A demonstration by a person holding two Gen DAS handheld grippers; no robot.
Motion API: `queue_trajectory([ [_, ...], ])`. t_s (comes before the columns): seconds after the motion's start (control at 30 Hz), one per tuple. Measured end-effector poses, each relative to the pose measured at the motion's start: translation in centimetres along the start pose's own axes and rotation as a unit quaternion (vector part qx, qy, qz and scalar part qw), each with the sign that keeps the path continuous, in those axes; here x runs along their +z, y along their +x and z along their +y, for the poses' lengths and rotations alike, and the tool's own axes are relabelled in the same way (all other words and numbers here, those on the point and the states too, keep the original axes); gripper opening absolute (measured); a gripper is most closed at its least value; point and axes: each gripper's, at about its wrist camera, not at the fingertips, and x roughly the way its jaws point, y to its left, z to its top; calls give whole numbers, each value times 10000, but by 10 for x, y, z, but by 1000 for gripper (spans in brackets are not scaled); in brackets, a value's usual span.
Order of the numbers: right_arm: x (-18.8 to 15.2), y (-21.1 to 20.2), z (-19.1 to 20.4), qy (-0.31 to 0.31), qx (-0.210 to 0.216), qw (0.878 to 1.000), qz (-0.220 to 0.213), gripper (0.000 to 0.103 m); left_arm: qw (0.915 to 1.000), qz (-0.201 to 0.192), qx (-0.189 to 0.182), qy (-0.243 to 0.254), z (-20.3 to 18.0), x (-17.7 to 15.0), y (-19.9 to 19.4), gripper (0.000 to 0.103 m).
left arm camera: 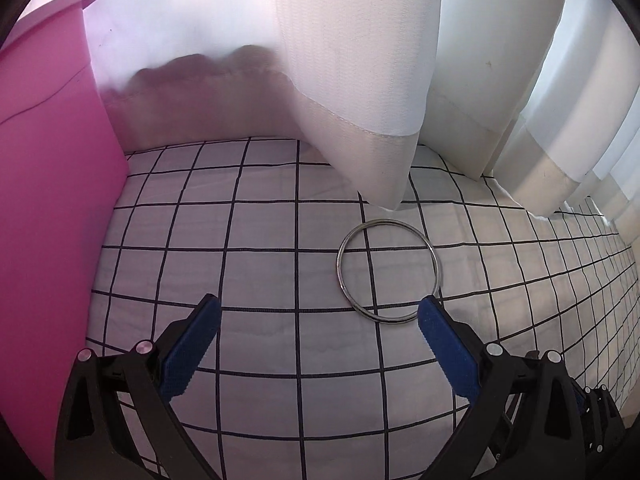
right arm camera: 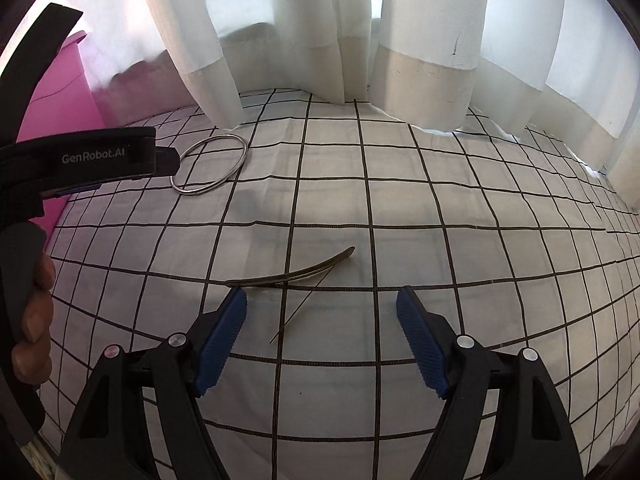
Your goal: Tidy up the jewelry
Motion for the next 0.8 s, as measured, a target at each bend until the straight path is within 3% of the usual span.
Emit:
queue_trajectory([
  [0.07, -1, 0, -4, 64, -60, 9999, -79, 65, 10000, -1, -32, 22, -3, 1, 5, 97],
  [0.23, -4, 1, -23, 250, -222, 9993, -150, 15, 9999, 75, -124, -19, -8, 6, 14, 97],
  [0.3, -3, 3, -31, 307, -204, 9992, -153, 5, 9998, 113, -175, -49, -11, 5, 16, 97],
  [0.57, 7, 13, -43, 416, -64, 9989, -223, 4, 9996, 216, -141, -103, -26, 5, 27, 97],
  [0.8, 24, 22, -54, 337, 56, 9992, -205, 4, 9996, 163, 185, -104, -38, 17, 42, 97],
])
